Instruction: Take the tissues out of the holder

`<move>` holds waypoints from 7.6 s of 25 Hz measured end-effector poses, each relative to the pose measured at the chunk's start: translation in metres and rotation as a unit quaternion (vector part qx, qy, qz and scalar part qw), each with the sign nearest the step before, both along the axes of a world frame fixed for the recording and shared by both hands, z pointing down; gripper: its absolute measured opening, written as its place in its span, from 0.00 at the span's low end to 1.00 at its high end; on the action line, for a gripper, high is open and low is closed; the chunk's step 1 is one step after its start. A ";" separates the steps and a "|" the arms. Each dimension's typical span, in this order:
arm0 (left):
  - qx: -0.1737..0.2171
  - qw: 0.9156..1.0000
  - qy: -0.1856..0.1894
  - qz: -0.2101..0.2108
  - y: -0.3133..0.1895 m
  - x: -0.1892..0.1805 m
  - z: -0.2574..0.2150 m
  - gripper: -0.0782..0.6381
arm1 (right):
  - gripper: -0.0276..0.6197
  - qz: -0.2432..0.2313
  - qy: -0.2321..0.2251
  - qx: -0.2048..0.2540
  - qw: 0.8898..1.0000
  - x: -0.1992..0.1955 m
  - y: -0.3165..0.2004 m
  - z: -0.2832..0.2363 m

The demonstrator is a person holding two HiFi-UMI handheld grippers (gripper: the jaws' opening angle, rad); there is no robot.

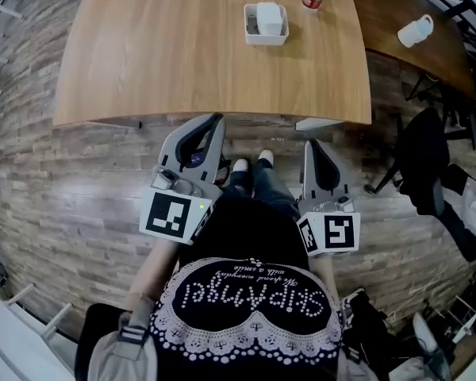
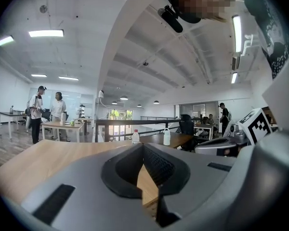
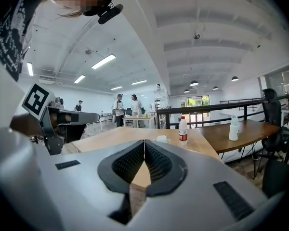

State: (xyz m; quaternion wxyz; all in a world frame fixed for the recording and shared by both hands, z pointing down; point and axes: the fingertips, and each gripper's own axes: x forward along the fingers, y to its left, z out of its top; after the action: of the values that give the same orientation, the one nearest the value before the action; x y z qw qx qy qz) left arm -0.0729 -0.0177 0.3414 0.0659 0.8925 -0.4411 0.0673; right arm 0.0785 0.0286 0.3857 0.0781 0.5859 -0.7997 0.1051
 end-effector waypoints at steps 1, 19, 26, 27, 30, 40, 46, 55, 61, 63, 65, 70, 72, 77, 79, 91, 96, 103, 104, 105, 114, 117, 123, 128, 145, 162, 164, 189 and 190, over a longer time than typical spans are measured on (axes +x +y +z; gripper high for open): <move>0.003 1.000 -0.003 -0.006 -0.002 -0.002 0.001 0.12 | 0.06 -0.003 -0.001 -0.003 1.000 0.001 0.000 0.002; 0.003 0.996 -0.006 -0.086 -0.040 0.016 -0.001 0.12 | 0.06 -0.032 -0.018 -0.006 0.999 0.053 -0.051 0.007; 0.012 0.992 -0.004 -0.129 -0.047 0.015 0.000 0.12 | 0.06 -0.056 -0.020 -0.002 0.998 0.068 -0.065 0.013; 0.013 0.991 -0.002 -0.134 -0.048 0.016 0.000 0.12 | 0.06 -0.059 -0.020 -0.002 0.998 0.070 -0.066 0.012; 0.017 0.990 -0.001 -0.142 -0.050 0.018 -0.002 0.12 | 0.06 -0.063 -0.019 0.001 0.998 0.076 -0.067 0.011; 0.018 0.991 -0.010 -0.134 -0.053 0.031 -0.002 0.12 | 0.06 -0.060 -0.031 0.007 0.998 0.084 -0.072 0.012; 0.008 0.992 -0.010 -0.123 -0.061 0.034 0.002 0.12 | 0.06 -0.052 -0.036 -0.004 0.998 0.083 -0.076 0.016; -0.006 0.992 0.001 -0.122 -0.079 0.014 0.009 0.12 | 0.06 -0.037 -0.029 -0.022 0.999 0.071 -0.085 0.020; -0.017 0.992 0.002 -0.127 -0.096 -0.004 0.009 0.12 | 0.06 -0.040 -0.024 -0.038 0.998 0.057 -0.097 0.019; -0.019 0.991 0.001 -0.131 -0.101 -0.008 0.010 0.12 | 0.06 -0.041 -0.026 -0.042 0.998 0.053 -0.101 0.020; -0.021 0.991 0.000 -0.133 -0.104 -0.013 0.010 0.12 | 0.06 -0.041 -0.027 -0.046 0.998 0.049 -0.102 0.021; -0.025 0.991 -0.003 -0.128 -0.106 -0.018 0.012 0.12 | 0.06 -0.036 -0.027 -0.052 0.998 0.043 -0.101 0.023; -0.027 0.992 0.000 -0.122 -0.107 -0.016 0.012 0.12 | 0.06 -0.030 -0.027 -0.052 0.998 0.045 -0.101 0.023; -0.021 0.994 0.005 -0.109 -0.113 -0.012 0.007 0.12 | 0.06 -0.021 -0.032 -0.050 0.998 0.044 -0.106 0.023; -0.019 0.994 0.004 -0.112 -0.115 -0.016 0.005 0.12 | 0.06 -0.021 -0.032 -0.051 0.998 0.043 -0.109 0.024; -0.025 0.993 0.003 -0.120 -0.129 -0.040 0.010 0.12 | 0.06 -0.024 -0.041 -0.052 0.998 0.022 -0.121 0.024; -0.025 0.993 0.008 -0.114 -0.136 -0.045 0.013 0.12 | 0.06 -0.015 -0.043 -0.058 0.997 0.019 -0.123 0.030; -0.029 0.994 0.001 -0.107 -0.139 -0.050 0.017 0.12 | 0.06 -0.011 -0.040 -0.060 0.997 0.016 -0.128 0.032; -0.031 0.994 0.001 -0.108 -0.138 -0.050 0.018 0.12 | 0.06 -0.011 -0.039 -0.058 0.997 0.016 -0.128 0.032; -0.033 0.993 0.000 -0.109 -0.138 -0.051 0.019 0.12 | 0.06 -0.010 -0.037 -0.056 0.998 0.017 -0.129 0.031; -0.032 0.993 0.009 -0.116 -0.145 -0.042 0.011 0.12 | 0.06 -0.027 -0.019 -0.018 0.999 0.026 -0.147 0.012; -0.034 0.992 0.011 -0.117 -0.148 -0.039 0.013 0.12 | 0.06 -0.038 -0.022 -0.019 0.999 0.023 -0.150 0.014; -0.039 0.993 0.013 -0.113 -0.151 -0.032 0.015 0.12 | 0.24 -0.056 -0.030 -0.039 0.997 0.015 -0.158 0.025; -0.033 0.992 0.013 -0.117 -0.158 -0.034 0.011 0.12 | 0.28 -0.053 -0.025 -0.045 0.997 0.015 -0.169 0.032; -0.033 0.990 0.011 -0.135 -0.163 -0.048 0.011 0.12 | 0.39 -0.026 -0.020 -0.056 0.998 0.022 -0.185 0.037; -0.036 0.993 0.012 -0.114 -0.163 -0.041 0.016 0.12 | 0.39 -0.039 0.029 -0.096 0.994 0.013 -0.222 0.070; -0.037 0.993 0.012 -0.109 -0.165 -0.039 0.017 0.12 | 0.39 -0.040 0.040 -0.099 0.993 0.011 -0.237 0.078; -0.058 0.993 0.027 -0.096 -0.184 -0.028 0.029 0.12 | 0.60 -0.036 0.072 -0.227 0.970 -0.029 -0.325 0.182; -0.058 0.993 0.027 -0.097 -0.185 -0.029 0.029 0.12 | 0.60 -0.034 0.077 -0.228 0.970 -0.029 -0.326 0.183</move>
State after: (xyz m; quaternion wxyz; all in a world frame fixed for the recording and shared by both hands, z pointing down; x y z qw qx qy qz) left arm -0.1015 -0.2023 0.3706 0.1359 0.8418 -0.5186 0.0624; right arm 0.0490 -0.2978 0.5687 0.2747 0.5314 -0.7655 0.2370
